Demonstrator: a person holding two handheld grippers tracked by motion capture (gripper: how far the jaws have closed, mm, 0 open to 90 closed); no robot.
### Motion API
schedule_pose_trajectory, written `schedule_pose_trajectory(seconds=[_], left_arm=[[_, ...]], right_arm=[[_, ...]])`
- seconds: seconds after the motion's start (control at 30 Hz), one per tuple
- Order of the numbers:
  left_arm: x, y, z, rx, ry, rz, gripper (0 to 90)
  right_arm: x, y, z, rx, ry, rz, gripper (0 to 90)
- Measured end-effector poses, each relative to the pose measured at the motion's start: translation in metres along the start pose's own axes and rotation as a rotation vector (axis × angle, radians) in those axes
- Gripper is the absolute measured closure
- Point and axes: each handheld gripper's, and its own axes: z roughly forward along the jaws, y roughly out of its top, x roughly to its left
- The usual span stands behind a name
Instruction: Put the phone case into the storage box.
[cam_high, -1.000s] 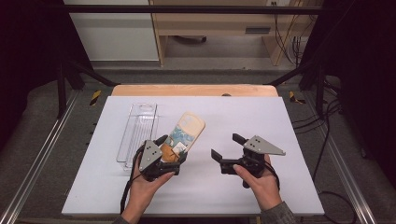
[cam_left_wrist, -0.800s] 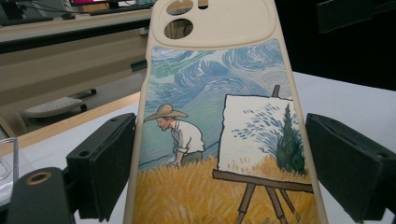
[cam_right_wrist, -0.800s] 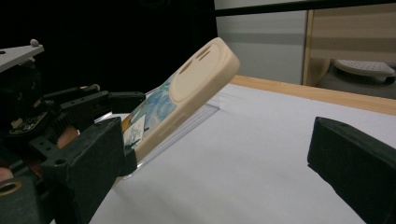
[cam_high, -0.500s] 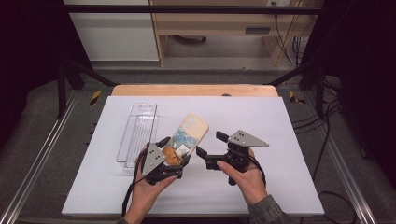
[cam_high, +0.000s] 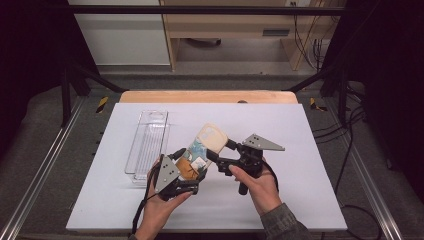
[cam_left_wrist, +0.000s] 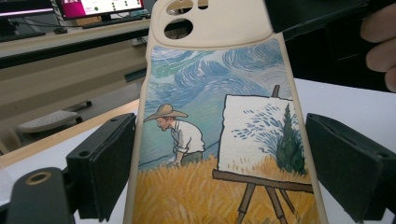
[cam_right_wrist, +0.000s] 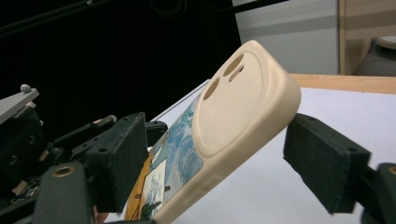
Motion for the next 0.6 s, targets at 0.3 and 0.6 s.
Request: schedule_pose_trajectory(seconds=[0.3, 0.6], left_arm=[[-0.004, 0.000, 0.001, -0.003, -0.013, 0.010, 11.3], [-0.007, -0.002, 0.002, 0.001, -0.014, 0.026, 11.2]], right_arm=[[-0.008, 0.001, 0.006, -0.010, 0.026, 0.074, 34.3], [-0.012, 0.002, 0.005, -0.016, 0.043, 0.114, 41.5]])
